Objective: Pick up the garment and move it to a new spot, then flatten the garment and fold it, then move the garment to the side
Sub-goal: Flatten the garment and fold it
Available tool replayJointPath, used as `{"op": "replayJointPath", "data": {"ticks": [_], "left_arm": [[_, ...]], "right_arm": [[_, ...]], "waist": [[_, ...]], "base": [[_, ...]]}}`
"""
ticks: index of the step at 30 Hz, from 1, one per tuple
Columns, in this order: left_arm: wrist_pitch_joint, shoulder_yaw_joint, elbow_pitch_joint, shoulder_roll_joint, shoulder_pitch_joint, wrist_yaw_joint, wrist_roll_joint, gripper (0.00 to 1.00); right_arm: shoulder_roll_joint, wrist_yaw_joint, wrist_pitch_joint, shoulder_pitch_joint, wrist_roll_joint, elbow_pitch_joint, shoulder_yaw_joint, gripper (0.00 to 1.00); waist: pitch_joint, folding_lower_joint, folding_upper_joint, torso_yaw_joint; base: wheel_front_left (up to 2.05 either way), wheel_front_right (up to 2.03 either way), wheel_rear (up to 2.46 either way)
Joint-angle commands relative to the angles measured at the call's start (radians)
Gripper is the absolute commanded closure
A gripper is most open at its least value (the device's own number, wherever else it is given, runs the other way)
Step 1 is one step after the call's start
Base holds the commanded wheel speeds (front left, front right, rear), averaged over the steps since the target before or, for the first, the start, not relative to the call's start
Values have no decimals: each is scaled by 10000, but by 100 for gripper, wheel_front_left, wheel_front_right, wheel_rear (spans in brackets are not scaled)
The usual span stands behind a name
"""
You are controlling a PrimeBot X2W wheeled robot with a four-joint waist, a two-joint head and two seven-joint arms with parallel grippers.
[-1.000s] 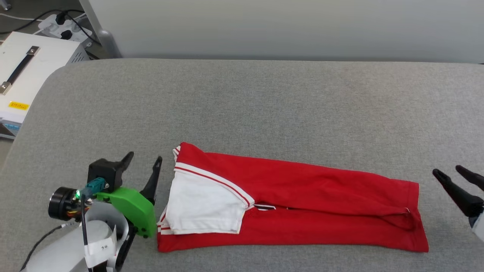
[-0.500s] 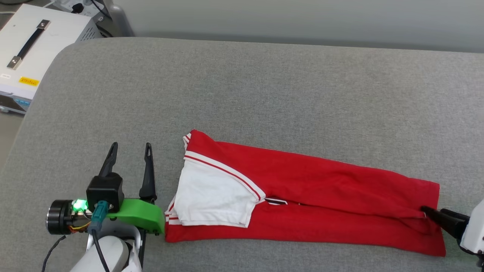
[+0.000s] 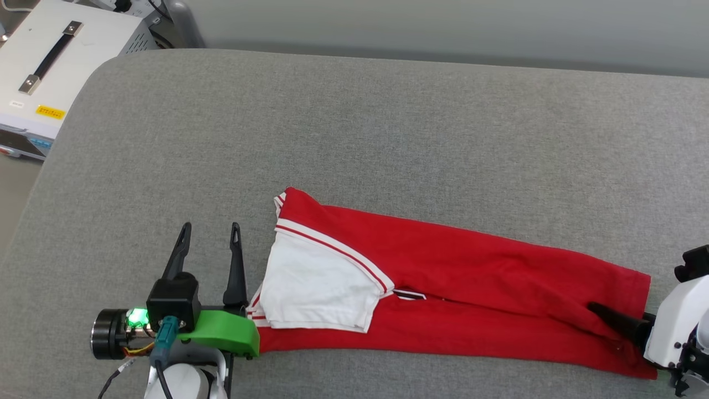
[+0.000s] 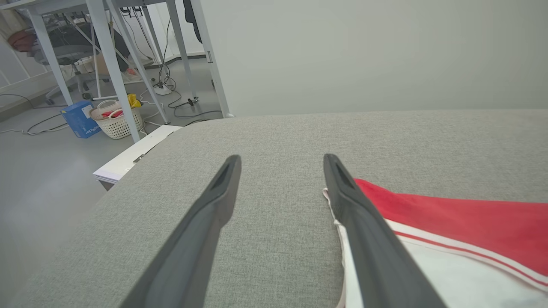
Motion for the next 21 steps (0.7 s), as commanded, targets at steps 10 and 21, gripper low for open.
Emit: {"op": "replayJointPath", "data": {"ticks": [10, 21], "left_arm": [[-56, 809, 41, -781, 486, -874, 1085, 0], [-57, 1249, 67, -1160, 738, -1472, 1620, 0]], "right_arm": [[-77, -7, -569, -142, 86, 442, 325, 100], [-1768, -7, -778, -1, 53, 993, -342, 100]], "waist": [[-262, 0, 0, -110], [-610, 0, 0, -106]], "base": [[0, 0, 0], [0, 0, 0]]}}
